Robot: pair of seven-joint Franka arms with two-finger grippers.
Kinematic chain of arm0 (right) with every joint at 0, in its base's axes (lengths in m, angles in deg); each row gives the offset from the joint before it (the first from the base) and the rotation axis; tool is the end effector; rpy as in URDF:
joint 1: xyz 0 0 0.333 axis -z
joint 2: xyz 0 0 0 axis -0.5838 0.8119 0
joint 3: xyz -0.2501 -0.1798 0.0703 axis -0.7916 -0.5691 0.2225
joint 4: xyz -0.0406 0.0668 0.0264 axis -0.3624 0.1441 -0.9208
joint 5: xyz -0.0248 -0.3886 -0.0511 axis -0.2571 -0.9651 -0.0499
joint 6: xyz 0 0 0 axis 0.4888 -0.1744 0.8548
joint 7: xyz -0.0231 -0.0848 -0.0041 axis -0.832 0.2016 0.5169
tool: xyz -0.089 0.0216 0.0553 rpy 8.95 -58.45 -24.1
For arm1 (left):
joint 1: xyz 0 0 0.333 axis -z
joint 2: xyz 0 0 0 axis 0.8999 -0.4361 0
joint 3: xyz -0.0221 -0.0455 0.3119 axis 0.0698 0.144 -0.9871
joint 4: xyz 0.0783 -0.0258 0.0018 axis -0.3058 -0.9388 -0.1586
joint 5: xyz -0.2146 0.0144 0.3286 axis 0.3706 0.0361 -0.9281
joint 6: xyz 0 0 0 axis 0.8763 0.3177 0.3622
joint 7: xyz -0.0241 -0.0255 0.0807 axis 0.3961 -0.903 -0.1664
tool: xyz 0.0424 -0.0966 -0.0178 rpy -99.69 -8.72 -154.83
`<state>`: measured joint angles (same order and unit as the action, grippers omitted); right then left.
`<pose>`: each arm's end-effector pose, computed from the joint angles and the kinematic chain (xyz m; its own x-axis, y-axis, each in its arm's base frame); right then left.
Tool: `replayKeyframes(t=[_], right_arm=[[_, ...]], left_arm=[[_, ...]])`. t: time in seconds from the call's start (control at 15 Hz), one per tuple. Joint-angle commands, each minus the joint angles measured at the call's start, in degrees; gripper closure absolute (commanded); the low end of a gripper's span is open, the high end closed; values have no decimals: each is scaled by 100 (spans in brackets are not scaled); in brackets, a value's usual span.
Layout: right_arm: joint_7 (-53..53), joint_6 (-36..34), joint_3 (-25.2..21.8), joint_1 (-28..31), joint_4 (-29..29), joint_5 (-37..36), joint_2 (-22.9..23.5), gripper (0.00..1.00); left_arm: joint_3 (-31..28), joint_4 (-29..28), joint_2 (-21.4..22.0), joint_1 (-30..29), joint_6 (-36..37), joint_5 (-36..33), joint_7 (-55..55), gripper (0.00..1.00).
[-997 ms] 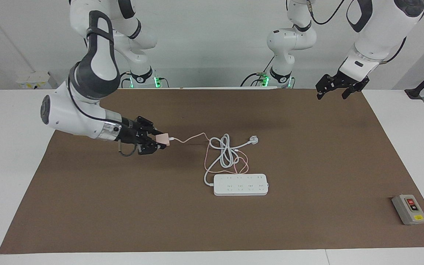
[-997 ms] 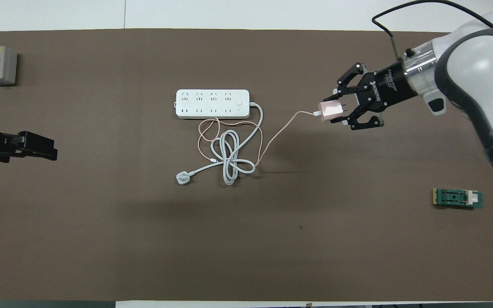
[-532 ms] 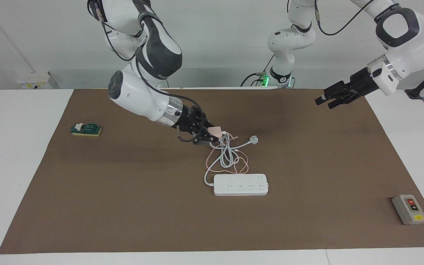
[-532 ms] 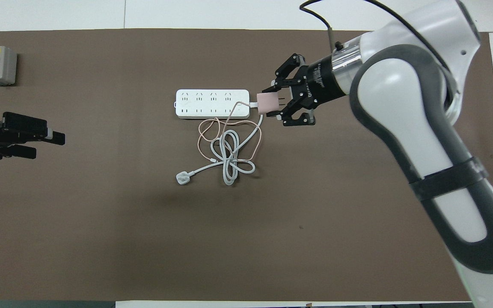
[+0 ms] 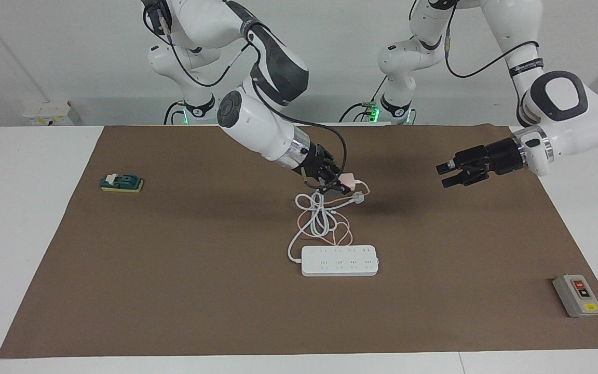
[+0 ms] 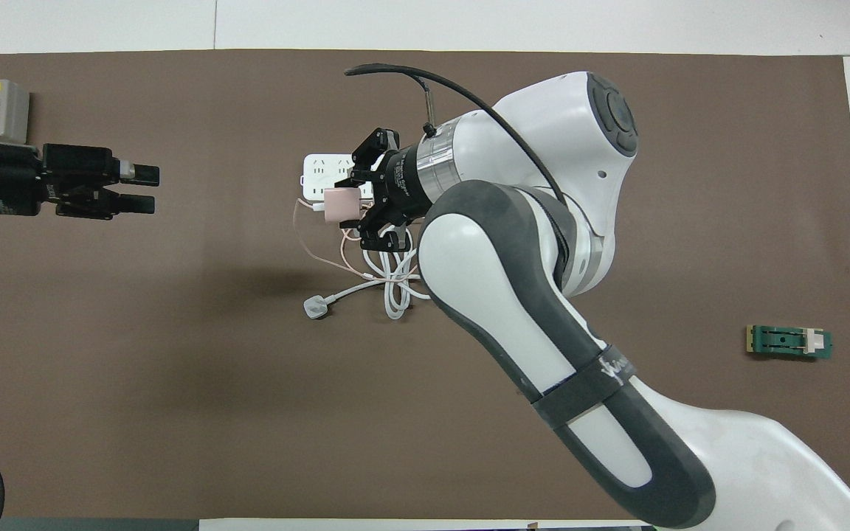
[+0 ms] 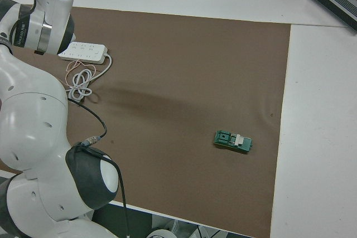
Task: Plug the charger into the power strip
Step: 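Lift the charger with the right gripper while the left gripper reaches in, then extend the left gripper to the charger held by the right gripper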
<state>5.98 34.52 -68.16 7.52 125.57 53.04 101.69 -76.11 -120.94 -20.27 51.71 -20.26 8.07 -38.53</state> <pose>0.6024 0.3854 0.4793 0.1061 -0.7175 -0.6884 -0.9944 -0.0767 -0.0732 0.6007 -0.0163 0.4690 0.9990 -0.0072 -0.0444 0.0355 -0.4801 0.8765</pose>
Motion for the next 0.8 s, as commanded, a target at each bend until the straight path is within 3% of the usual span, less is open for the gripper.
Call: replayKeyframes(t=[0.0, 0.33, 0.73], right_arm=[[155, 180, -29, -125, -39, 137, 77, 100], [261, 382, -29, -266, -47, 146, 209, 100], [252, 347, -20, -248, -56, 207, 262, 100]], left_arm=[[-12, -252, -132, 145, -174, 589, 879, 0], [-3, -401, -493, 356, -112, 1476, 1812, 0], [15, -463, -871, 611, 63, 1961, 2743, 0]])
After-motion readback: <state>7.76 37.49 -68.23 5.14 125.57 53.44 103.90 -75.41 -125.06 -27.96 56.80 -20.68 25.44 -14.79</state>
